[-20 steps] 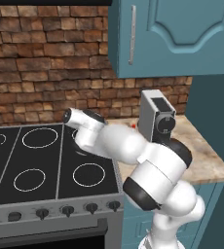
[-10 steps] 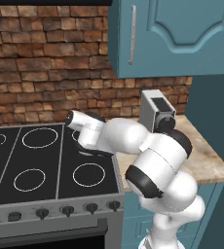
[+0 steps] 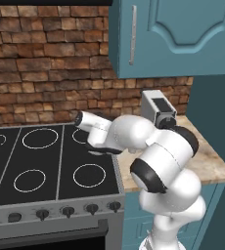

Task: Take the bottled waters from the counter and place them in the freezer to freeze. Close the freezer door after placing the bottles.

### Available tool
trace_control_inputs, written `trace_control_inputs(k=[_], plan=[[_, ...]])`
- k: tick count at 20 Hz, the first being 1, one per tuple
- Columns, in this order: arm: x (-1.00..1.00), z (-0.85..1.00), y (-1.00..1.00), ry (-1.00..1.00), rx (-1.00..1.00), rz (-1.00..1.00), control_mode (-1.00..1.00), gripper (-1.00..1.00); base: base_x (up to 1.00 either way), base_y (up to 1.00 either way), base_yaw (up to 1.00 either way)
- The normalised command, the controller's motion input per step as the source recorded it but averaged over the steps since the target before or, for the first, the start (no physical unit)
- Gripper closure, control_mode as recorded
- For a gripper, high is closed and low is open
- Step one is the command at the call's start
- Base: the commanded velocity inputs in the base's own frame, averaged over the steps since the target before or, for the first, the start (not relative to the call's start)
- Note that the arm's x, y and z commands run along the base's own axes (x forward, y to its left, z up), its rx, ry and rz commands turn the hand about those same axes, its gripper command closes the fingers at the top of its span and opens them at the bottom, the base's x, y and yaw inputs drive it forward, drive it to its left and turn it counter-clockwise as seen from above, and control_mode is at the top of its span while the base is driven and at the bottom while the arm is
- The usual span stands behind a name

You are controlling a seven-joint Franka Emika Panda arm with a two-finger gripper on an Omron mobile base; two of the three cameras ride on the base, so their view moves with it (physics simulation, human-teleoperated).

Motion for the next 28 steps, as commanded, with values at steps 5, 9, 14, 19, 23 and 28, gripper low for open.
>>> trace_control_inputs(k=[5,9,14,19,23,28], plan=[[0.01,-0.06,-0.30,0.00,0.00,0.00,-1.00,-1.00,0.00,0.00,0.00],[0.03,0.00,-0.06,0.00,0.00,0.00,-1.00,-1.00,0.00,0.00,0.00],[0.00,-0.02,-0.20,0.00,0.00,0.00,-1.00,-1.00,0.00,0.00,0.00],[-0.01,-0.05,-0.14,0.00,0.00,0.00,-1.00,-1.00,0.00,0.00,0.00],[-0.01,-0.03,-0.04,0.00,0.00,-0.02,-1.00,-1.00,0.00,0.00,0.00],[0.00,0.00,0.00,0.00,0.00,-0.09,-1.00,-1.00,0.00,0.00,0.00]])
